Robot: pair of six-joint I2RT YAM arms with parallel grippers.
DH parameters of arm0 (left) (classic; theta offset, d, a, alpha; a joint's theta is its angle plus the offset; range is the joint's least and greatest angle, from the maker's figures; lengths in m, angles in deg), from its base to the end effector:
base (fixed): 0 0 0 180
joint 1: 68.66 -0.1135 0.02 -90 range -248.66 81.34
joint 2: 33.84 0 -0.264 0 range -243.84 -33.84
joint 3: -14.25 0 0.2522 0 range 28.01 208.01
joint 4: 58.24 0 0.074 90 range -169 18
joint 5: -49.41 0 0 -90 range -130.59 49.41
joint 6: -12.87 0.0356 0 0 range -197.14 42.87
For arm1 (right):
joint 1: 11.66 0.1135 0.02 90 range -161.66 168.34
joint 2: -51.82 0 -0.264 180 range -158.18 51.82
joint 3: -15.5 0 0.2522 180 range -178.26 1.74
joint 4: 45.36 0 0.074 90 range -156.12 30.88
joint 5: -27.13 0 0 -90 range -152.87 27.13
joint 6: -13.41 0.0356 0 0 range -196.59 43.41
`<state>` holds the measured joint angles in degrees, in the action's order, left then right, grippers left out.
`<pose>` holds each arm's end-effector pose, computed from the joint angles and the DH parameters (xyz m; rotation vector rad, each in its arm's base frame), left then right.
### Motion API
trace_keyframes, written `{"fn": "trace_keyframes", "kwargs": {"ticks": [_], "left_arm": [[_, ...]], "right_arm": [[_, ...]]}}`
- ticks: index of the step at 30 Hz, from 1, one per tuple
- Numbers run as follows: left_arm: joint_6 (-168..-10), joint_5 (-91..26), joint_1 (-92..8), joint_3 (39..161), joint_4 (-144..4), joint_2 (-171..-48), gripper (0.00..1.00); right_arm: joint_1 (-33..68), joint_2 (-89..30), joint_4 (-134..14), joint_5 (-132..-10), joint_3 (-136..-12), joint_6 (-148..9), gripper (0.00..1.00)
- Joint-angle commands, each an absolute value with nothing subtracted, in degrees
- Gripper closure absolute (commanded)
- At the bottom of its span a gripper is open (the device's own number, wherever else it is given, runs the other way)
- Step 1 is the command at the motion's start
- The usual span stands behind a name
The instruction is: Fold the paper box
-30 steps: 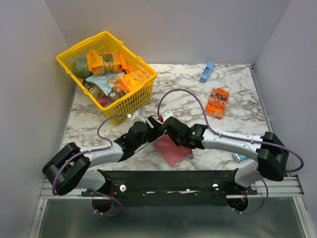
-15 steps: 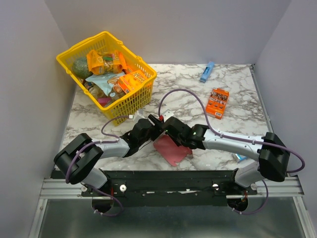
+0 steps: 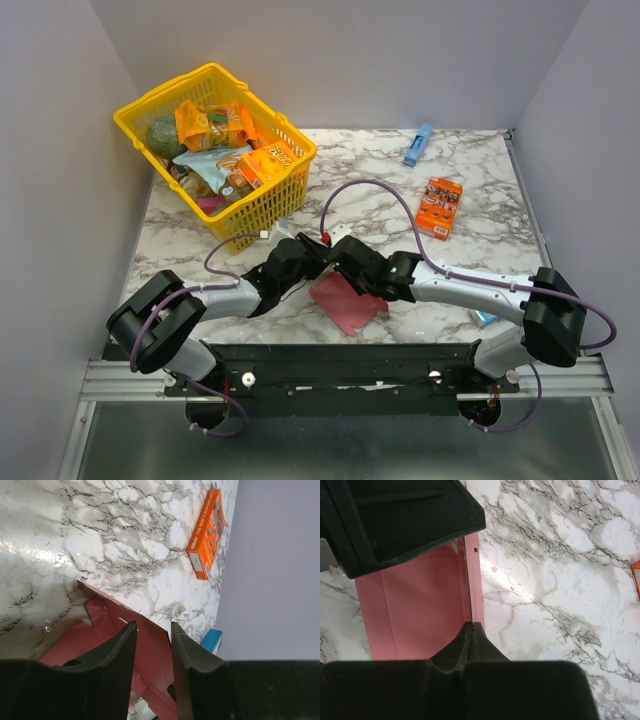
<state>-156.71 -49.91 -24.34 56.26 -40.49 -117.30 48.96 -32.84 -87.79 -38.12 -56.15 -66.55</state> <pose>0.2036 -0.1907 0.1650 -0.7770 2.0586 -1.1823 0.1609 0.2554 0.2320 -0.8808 2.2493 0.0022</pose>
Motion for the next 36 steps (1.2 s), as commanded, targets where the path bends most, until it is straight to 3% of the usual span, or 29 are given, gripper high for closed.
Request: {"fn": "trace_keyframes", "kwargs": {"ticks": [1,9,20,22,23,25,26,29,32,36], "left_arm": [[-156.6,-50.8,-24.5,56.1,-39.9,-117.2,0.62],[-157.4,-50.4,-23.7,54.5,-38.8,-116.3,0.85],[-160.0,-50.4,-20.7,51.7,-37.3,-114.4,0.87],[-159.8,-50.3,-20.5,50.7,-36.8,-113.2,0.80],[-159.4,-50.3,-20.5,50.1,-34.8,-112.8,0.68],[-158.4,-51.0,-20.8,48.1,-33.3,-110.2,0.58],[-156.3,-51.2,-21.5,47.5,-33.9,-109.0,0.44],[-150.2,-52.7,-22.8,45.5,-37.8,-102.1,0.26],[-141.1,-54.9,-23.5,44.5,-44.0,-93.0,0.19],[-114.8,-52.1,-24.3,44.0,-48.8,-84.5,0.18]], "right_arm": [[48.7,-33.2,-89.5,-39.1,-55.1,-65.5,0.99],[48.7,-34.2,-90.2,-37.3,-56.3,-64.6,0.99],[48.6,-36.6,-92.5,-32.7,-58.6,-62.1,0.99],[48.6,-36.5,-92.5,-32.7,-58.5,-62.9,0.99],[48.5,-36.3,-92.2,-33.9,-58.2,-63.8,0.99],[48.6,-34.9,-91.1,-35.4,-57.6,-66.2,0.99],[48.5,-34.2,-90.9,-37.7,-56.9,-67.4,0.99],[48.5,-30.7,-89.5,-42.4,-55.5,-70.8,0.99],[48.6,-27.6,-88.0,-48.2,-53.4,-75.3,0.99],[48.5,-24.2,-85.7,-56.1,-50.4,-80.8,0.99]]}}
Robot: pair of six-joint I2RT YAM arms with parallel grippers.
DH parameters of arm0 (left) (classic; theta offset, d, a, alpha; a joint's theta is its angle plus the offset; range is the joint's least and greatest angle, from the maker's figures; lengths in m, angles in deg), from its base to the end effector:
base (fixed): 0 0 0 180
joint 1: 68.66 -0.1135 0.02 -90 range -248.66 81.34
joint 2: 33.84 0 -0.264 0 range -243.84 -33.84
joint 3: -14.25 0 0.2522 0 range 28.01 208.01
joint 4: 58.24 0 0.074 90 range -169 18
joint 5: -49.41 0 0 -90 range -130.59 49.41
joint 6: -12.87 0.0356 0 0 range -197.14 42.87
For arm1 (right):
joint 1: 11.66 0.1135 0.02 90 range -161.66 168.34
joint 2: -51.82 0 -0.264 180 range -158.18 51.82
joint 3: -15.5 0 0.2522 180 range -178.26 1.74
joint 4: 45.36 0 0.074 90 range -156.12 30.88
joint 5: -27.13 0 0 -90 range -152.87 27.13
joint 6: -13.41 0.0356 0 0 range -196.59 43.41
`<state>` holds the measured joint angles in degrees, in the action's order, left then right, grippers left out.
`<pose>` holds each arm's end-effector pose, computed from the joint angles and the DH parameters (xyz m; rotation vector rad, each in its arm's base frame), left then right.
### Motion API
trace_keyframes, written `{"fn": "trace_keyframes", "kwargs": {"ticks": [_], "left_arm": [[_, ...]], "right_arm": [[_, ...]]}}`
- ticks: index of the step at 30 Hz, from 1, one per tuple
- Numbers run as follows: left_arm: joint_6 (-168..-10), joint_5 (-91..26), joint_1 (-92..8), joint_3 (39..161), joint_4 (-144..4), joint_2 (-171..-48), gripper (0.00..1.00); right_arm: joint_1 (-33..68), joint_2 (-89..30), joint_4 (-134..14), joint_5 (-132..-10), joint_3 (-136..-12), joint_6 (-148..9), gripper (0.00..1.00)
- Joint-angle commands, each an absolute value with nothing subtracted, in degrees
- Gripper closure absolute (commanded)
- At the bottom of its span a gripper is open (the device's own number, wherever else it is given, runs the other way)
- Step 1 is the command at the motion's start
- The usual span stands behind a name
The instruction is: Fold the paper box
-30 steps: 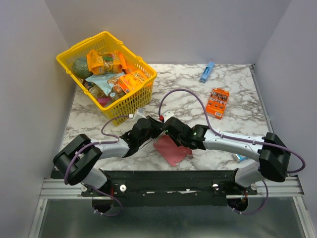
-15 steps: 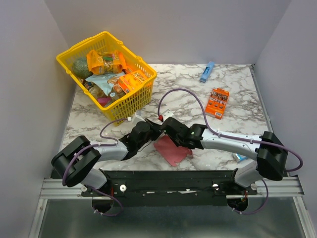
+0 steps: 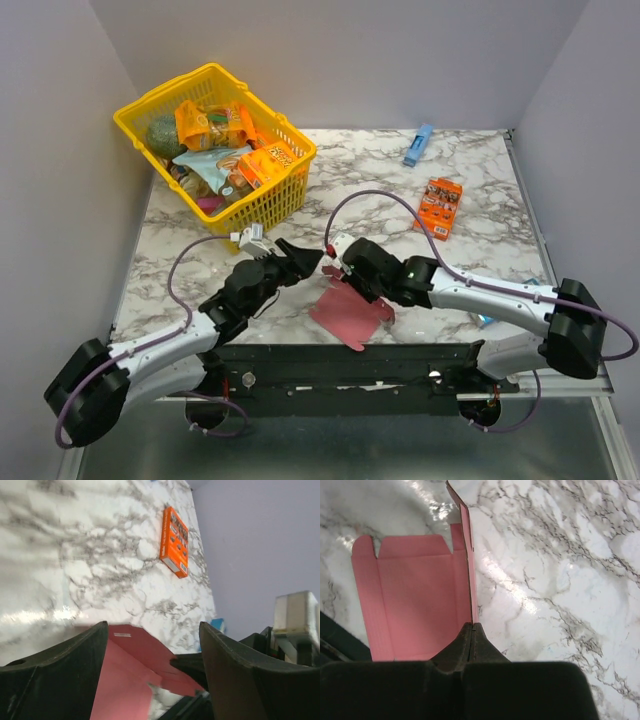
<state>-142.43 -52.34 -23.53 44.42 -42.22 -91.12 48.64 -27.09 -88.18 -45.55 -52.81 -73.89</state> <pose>0.1523 -0.1427 0.1997 -0.4964 1.8621 -1.1853 0.1487 0.2392 0.2395 -1.0696 2.2010 0.1047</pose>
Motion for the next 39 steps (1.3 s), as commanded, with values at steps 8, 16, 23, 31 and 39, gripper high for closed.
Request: {"fn": "trace_keyframes", "kwargs": {"ticks": [8,16,23,31,39], "left_arm": [[-91.1,-32.0,-24.4,43.0,-51.1,-77.5,0.14],[-92.3,-22.3,-24.3,40.4,-49.3,-76.7,0.19],[-92.1,-18.9,-23.9,42.5,-50.2,-81.5,0.33],[-91.8,-20.3,-23.8,42.5,-50.1,-81.8,0.39],[-91.7,-19.3,-23.7,43.0,-49.9,-83.4,0.57]], "right_arm": [[48.1,-21.5,-88.0,-66.8,-52.2,-83.6,0.99],[47.6,-21.5,-93.0,-70.3,-54.1,-84.5,0.99],[47.4,-21.8,-93.7,-70.4,-54.7,-84.4,0.99],[47.3,-22.8,-94.1,-70.9,-55.1,-84.2,0.99],[47.4,-23.2,-94.4,-70.9,-55.7,-84.2,0.99]]}}
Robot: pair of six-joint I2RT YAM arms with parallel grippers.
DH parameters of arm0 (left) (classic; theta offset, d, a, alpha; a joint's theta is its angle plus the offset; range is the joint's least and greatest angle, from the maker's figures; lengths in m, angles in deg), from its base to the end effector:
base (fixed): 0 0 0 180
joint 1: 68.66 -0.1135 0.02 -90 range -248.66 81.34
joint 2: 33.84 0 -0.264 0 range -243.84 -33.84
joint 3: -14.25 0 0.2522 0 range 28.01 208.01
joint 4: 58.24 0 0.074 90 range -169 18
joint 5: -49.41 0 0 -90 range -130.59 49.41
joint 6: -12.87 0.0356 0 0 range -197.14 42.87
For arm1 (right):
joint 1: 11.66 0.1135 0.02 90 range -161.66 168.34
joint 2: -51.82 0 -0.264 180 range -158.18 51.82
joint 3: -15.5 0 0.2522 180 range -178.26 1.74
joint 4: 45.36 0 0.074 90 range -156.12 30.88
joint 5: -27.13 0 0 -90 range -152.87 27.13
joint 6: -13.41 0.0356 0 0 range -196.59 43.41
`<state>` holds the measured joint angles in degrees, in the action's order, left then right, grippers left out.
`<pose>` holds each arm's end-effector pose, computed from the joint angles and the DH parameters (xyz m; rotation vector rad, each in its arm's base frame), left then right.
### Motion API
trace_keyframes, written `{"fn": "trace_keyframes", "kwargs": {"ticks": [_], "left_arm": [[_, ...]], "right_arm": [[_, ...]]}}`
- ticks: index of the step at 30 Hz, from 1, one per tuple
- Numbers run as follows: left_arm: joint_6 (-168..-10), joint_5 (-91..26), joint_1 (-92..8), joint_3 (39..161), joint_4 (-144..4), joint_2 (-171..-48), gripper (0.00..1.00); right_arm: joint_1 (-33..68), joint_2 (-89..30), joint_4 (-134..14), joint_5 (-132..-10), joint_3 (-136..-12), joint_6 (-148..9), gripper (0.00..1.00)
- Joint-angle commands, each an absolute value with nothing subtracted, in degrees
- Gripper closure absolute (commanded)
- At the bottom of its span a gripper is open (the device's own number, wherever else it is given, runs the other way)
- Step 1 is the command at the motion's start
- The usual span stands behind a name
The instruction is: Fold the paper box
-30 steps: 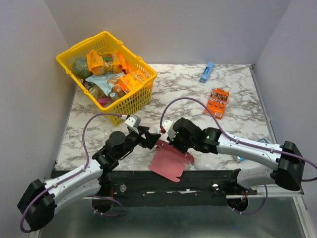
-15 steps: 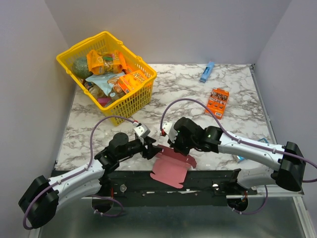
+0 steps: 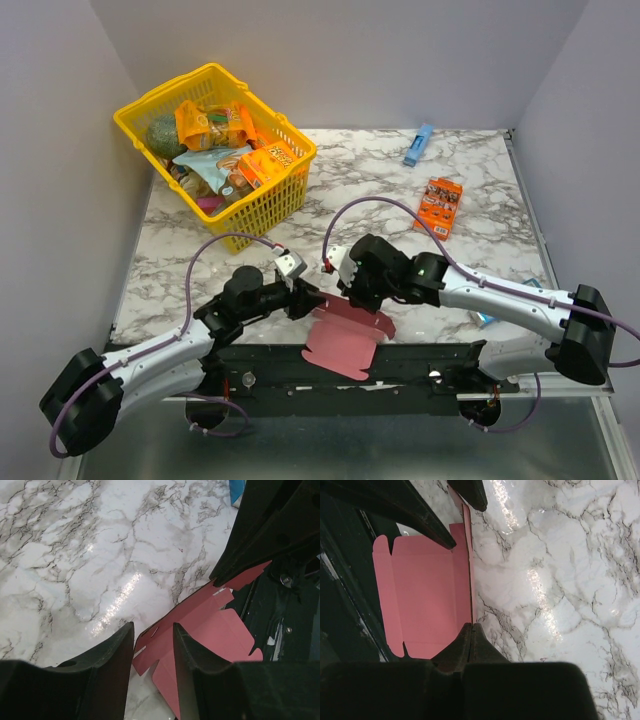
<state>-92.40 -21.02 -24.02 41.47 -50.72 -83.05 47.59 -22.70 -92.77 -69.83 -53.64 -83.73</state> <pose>0.1236 -0.1388 0.1921 0.7353 1.7933 -1.0302 0.1327 0.2315 0.2572 -1.4462 2.1146 0.5187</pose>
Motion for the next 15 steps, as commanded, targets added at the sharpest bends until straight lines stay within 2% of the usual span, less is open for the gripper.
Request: {"fn": "trace_keyframes", "kwargs": {"ticks": [1,2,10,13,14,15], "left_arm": [[-91.9,-19.3,-23.7,43.0,-49.8,-83.3,0.59],[-92.2,-19.1,-23.7,43.0,-49.8,-83.2,0.64],[-92.3,-19.3,-21.8,42.7,-49.8,-83.0,0.75],[-92.3,-18.9,-21.1,42.7,-49.3,-83.1,0.86],[-92.4,-18.7,-20.7,42.6,-48.8,-83.2,0.98],[-92.4,-18.7,-20.5,42.5,-48.5,-83.2,1.00]], "right_arm": [[47.3,-23.2,-94.3,-70.8,-55.7,-84.3,0.99],[47.3,-23.4,-94.5,-70.8,-55.7,-84.2,0.99],[47.3,-23.9,-94.7,-70.8,-56.0,-84.1,0.99],[47.3,-23.9,-94.6,-70.3,-56.2,-84.0,0.99],[47.3,-23.9,-94.6,-70.0,-56.3,-83.6,0.99],[47.3,-23.9,-94.6,-69.0,-56.5,-83.2,0.99]]}}
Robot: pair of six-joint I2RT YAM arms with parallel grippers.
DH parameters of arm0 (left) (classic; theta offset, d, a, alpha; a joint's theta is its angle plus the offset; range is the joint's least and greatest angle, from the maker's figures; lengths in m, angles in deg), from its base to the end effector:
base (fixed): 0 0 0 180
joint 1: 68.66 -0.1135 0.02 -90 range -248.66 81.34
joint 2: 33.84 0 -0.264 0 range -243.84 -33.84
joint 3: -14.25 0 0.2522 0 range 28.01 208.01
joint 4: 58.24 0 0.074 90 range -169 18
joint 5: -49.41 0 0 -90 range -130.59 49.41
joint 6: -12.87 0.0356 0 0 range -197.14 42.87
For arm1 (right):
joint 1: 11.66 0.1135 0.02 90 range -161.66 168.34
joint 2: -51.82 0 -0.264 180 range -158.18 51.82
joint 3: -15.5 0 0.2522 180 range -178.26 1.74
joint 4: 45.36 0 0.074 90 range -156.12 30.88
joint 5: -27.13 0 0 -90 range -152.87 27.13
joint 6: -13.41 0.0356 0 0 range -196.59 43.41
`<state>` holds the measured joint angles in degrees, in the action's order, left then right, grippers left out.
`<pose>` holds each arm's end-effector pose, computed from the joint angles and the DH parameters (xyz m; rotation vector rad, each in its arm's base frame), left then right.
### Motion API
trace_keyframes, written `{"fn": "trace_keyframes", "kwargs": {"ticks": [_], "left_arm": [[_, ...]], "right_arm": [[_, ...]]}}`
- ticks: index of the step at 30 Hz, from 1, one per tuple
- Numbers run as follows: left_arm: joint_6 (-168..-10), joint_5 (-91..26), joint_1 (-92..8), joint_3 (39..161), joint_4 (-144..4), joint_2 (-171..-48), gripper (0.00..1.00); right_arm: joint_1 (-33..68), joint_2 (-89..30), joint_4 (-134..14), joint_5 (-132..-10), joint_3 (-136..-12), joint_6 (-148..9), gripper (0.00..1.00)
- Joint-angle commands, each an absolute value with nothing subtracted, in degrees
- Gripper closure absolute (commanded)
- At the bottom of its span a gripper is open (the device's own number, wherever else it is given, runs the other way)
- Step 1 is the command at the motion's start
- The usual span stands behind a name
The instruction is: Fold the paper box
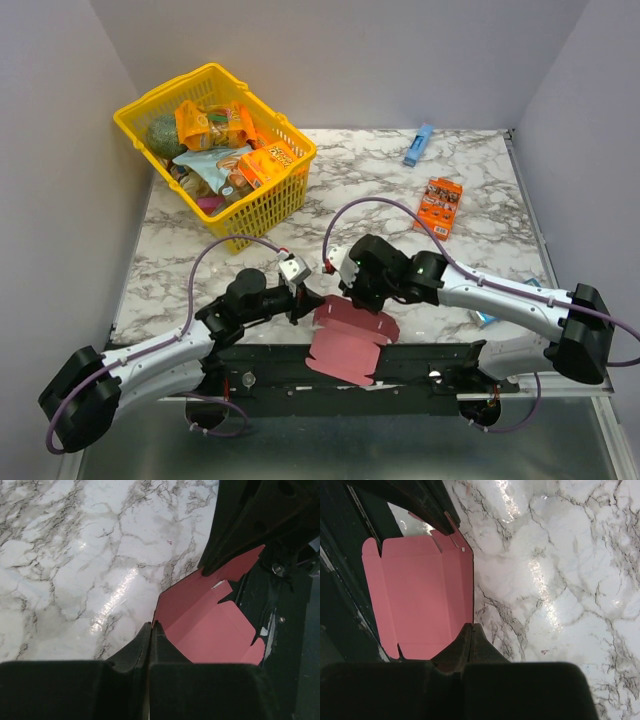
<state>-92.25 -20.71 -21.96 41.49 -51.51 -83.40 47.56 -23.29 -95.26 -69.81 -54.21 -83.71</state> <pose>0.1185 -0.1434 0.1898 0.7796 1.8042 -1.0527 0.1322 0.2303 0.2550 -1.4664 2.1533 0.4993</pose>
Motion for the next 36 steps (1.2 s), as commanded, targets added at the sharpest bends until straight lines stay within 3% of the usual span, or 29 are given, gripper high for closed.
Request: {"fn": "trace_keyframes", "kwargs": {"ticks": [1,3,4,8,10,15,23,36], "left_arm": [[-92.3,-19.3,-20.2,42.3,-48.4,-83.2,1.00],[-92.3,-20.7,-19.9,42.1,-48.6,-82.7,1.00],[-92.2,-22.2,-19.9,41.6,-48.7,-81.8,1.00],[-91.1,-31.1,-19.8,39.8,-48.5,-77.5,1.00],[-89.9,-34.7,-19.7,38.7,-48.4,-75.0,1.00],[-87.4,-37.3,-19.6,37.6,-47.6,-73.1,1.00],[-84.3,-38.7,-18.6,38.2,-45.6,-77.5,1.00],[-82.1,-40.2,-14.9,38.7,-45.8,-78.7,1.00]], "right_arm": [[47.3,-23.9,-94.4,-68.2,-56.7,-82.1,0.98],[47.1,-23.8,-93.8,-63.3,-57.3,-79.5,0.89],[46.9,-23.8,-93.9,-60.8,-57.8,-76.8,0.73],[43.5,-21.8,-95.7,-55.6,-59.6,-67.0,0.40],[41.3,-20.5,-97.3,-52.7,-60.7,-62.6,0.29],[39.9,-14.3,-99.3,-45.5,-61.8,-45.0,0.16],[39.6,-9.9,-80.4,-54.0,-48.9,-17.5,0.18],[31.1,-14.7,-67.9,-64.3,-41.4,-8.8,0.33]]}}
